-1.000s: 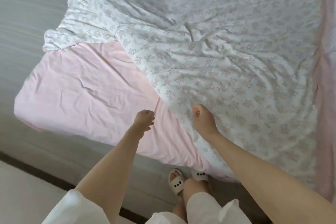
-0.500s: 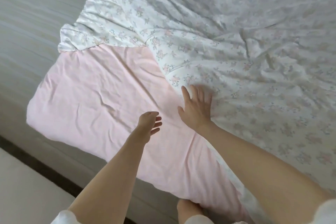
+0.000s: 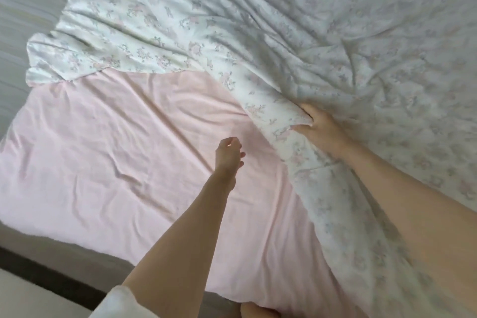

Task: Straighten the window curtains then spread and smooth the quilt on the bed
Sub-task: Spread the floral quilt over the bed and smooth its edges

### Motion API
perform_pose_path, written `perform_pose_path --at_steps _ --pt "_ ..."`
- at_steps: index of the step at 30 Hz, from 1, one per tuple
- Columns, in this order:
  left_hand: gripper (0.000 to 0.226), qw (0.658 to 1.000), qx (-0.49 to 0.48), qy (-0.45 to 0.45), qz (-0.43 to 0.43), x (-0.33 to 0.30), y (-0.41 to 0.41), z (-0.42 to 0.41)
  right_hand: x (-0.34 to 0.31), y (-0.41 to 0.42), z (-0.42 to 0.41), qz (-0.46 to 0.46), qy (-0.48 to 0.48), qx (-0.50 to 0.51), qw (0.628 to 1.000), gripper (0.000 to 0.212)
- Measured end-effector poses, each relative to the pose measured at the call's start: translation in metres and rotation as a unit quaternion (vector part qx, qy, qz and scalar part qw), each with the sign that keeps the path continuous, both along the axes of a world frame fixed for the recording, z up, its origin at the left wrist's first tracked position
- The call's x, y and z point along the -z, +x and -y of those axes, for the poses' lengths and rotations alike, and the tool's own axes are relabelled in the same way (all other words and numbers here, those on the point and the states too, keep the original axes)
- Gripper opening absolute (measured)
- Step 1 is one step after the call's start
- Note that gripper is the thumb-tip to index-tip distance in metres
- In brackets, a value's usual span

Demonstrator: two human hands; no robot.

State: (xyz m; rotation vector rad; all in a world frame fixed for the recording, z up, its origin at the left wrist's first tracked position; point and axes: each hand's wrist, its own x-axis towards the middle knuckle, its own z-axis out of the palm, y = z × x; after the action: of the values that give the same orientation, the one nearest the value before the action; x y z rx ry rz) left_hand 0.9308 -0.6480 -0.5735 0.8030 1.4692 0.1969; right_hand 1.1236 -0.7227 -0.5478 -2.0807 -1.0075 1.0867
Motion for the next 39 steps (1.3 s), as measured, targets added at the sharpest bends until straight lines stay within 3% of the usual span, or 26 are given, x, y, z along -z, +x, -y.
perform_pose_path --at_steps 4,8,10,12,14,17,19,25,29,32,35,37,39 --pt "0.049 0.986 -0.027 -0.123 0.113 0.004 0.049 0.01 -0.019 0.028 0.003 -0.127 0.018 0.065 0.99 0.016" --pt "0.067 0.909 -0.076 -0.261 0.317 0.0 0.089 0.02 -0.022 0.034 0.006 -0.179 0.042 0.082 0.979 0.023" --pt "0.065 0.892 -0.088 -0.268 0.353 -0.003 0.095 0.025 -0.023 0.033 0.007 -0.18 0.049 0.084 0.979 0.02" --pt "0.056 0.902 -0.079 -0.234 0.353 -0.005 0.092 0.022 -0.025 0.027 0.007 -0.156 0.053 0.078 0.983 0.018" --pt "0.046 0.941 -0.078 -0.178 0.277 -0.009 0.078 0.011 -0.024 0.017 0.01 -0.106 0.049 0.054 0.992 0.032" --pt "0.026 0.995 -0.053 -0.028 0.074 -0.019 0.035 -0.009 -0.018 -0.012 0.015 -0.033 0.035 0.024 0.999 0.048" --pt "0.015 0.996 -0.019 0.079 0.025 -0.036 -0.004 -0.011 -0.012 -0.036 0.014 0.016 0.019 -0.01 1.0 0.053" --pt "0.027 0.961 -0.045 0.248 -0.115 -0.058 -0.103 0.042 0.004 -0.094 0.018 0.134 -0.093 -0.144 0.976 0.058" --pt "0.037 0.959 0.045 0.125 -0.251 -0.037 -0.133 0.036 0.008 -0.119 0.018 0.202 -0.219 -0.219 0.929 0.064" --pt "0.042 0.979 0.076 0.024 -0.189 -0.024 -0.135 0.015 0.005 -0.138 0.007 0.204 -0.254 -0.176 0.929 0.062" --pt "0.043 0.985 0.11 -0.075 -0.11 -0.027 -0.151 0.005 -0.002 -0.165 -0.006 0.247 -0.128 -0.128 0.952 0.057" --pt "0.044 0.981 0.12 -0.101 -0.113 -0.029 -0.169 -0.008 -0.008 -0.184 -0.02 0.266 -0.011 -0.135 0.954 0.051" --pt "0.028 0.986 0.067 -0.096 -0.117 -0.031 -0.187 -0.032 -0.015 -0.204 -0.037 0.269 0.069 -0.167 0.946 0.047"
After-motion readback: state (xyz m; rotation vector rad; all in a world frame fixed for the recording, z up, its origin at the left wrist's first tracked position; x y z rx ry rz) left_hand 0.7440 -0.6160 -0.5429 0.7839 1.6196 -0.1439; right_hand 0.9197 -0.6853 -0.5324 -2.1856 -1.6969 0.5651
